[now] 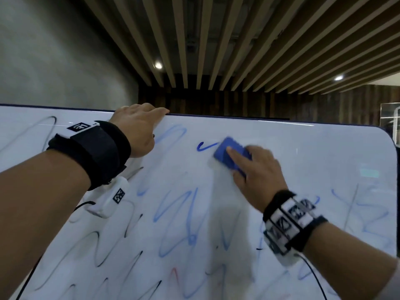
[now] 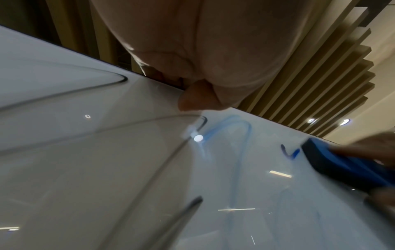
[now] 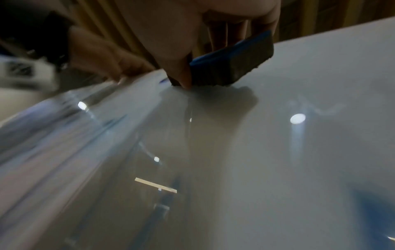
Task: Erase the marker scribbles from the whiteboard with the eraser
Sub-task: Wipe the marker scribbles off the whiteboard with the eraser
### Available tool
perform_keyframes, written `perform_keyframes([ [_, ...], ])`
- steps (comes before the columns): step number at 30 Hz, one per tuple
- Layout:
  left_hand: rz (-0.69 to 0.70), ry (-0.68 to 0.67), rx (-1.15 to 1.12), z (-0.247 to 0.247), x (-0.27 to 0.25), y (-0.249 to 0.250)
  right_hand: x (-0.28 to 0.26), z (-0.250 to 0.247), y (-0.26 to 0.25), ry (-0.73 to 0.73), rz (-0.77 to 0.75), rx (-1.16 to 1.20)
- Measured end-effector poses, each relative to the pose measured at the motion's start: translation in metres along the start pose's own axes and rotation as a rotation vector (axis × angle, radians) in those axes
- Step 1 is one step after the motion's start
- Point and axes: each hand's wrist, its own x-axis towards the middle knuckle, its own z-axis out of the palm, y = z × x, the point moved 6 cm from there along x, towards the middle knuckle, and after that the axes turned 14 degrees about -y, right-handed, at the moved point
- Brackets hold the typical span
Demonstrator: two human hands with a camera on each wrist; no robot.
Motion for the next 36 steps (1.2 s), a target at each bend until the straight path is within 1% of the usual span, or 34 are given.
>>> perform_keyframes([
  [2,-0.001,-0.003,-0.007,0.0,-0.001,-0.001,0.029,-0.01,-0.001,-0.012,0.035,0.003],
  [3,0.001,-0.005,-0.007,0.001,-0.001,-0.001,0.032,-0.011,-0.005,-0.01,0.024,0.01],
  [4,0.004,-0.006,-0.006,0.001,-0.001,-0.001,0.027,-0.008,-0.012,-0.006,-0.006,0.016],
  [6,0.005,-0.001,0.0,0.001,-0.001,-0.001,-0.004,0.008,-0.028,-0.025,-0.104,0.01],
  [9,0.005,-0.003,0.008,0.001,-0.001,0.0,-0.06,0.036,-0.05,-0.116,-0.25,-0.071],
  [10,0.005,-0.004,0.01,0.002,-0.001,0.0,-0.062,0.037,-0.05,-0.146,-0.279,-0.089],
  [11,0.004,-0.006,0.012,0.002,-0.001,-0.001,-0.054,0.033,-0.047,-0.159,-0.287,-0.11],
  [13,0.004,-0.01,0.016,0.001,0.0,0.0,-0.019,0.014,-0.035,-0.124,-0.202,-0.111],
  [15,0.005,-0.01,0.017,0.001,-0.001,0.0,0.022,-0.012,-0.017,-0.06,-0.049,-0.077],
  [16,0.005,-0.012,0.019,0.0,-0.001,0.0,0.036,-0.019,-0.012,-0.064,0.007,-0.071],
  [17,0.004,-0.016,0.026,0.0,-0.001,-0.001,0.042,-0.021,-0.012,-0.068,0.029,-0.066],
  [18,0.002,-0.023,0.036,0.0,-0.001,-0.001,0.041,-0.02,-0.018,-0.058,0.013,-0.062],
  [20,-0.009,-0.032,0.056,0.0,-0.001,-0.001,0.02,-0.008,-0.037,-0.054,-0.1,-0.065],
  [22,-0.023,-0.035,0.058,-0.001,-0.001,-0.001,-0.019,0.019,-0.056,-0.116,-0.253,-0.096],
  [24,-0.026,-0.041,0.051,-0.002,-0.002,-0.001,-0.051,0.038,-0.062,-0.202,-0.38,-0.151],
  [26,-0.023,-0.044,0.042,-0.002,-0.002,-0.001,-0.046,0.032,-0.057,-0.238,-0.429,-0.193],
  [27,-0.023,-0.047,0.037,-0.002,-0.002,-0.001,-0.032,0.023,-0.053,-0.221,-0.407,-0.206],
  [28,-0.023,-0.047,0.033,-0.002,-0.002,-0.001,-0.011,0.01,-0.048,-0.18,-0.341,-0.193],
  [30,-0.023,-0.037,0.027,-0.002,-0.003,-0.001,0.029,-0.019,-0.031,-0.094,-0.125,-0.13],
  [31,-0.022,-0.032,0.024,-0.002,-0.004,-0.001,0.041,-0.026,-0.025,-0.078,-0.035,-0.103],
  [32,-0.022,-0.029,0.023,-0.002,-0.004,-0.001,0.044,-0.027,-0.027,-0.072,0.002,-0.084],
  [33,-0.021,-0.028,0.022,-0.001,-0.004,-0.001,0.039,-0.022,-0.034,-0.063,-0.026,-0.074],
  [34,-0.017,-0.025,0.025,-0.001,-0.004,-0.001,0.026,-0.013,-0.046,-0.065,-0.101,-0.076],
  [36,-0.005,-0.01,0.027,0.0,-0.003,-0.001,-0.012,0.016,-0.071,-0.145,-0.303,-0.129],
])
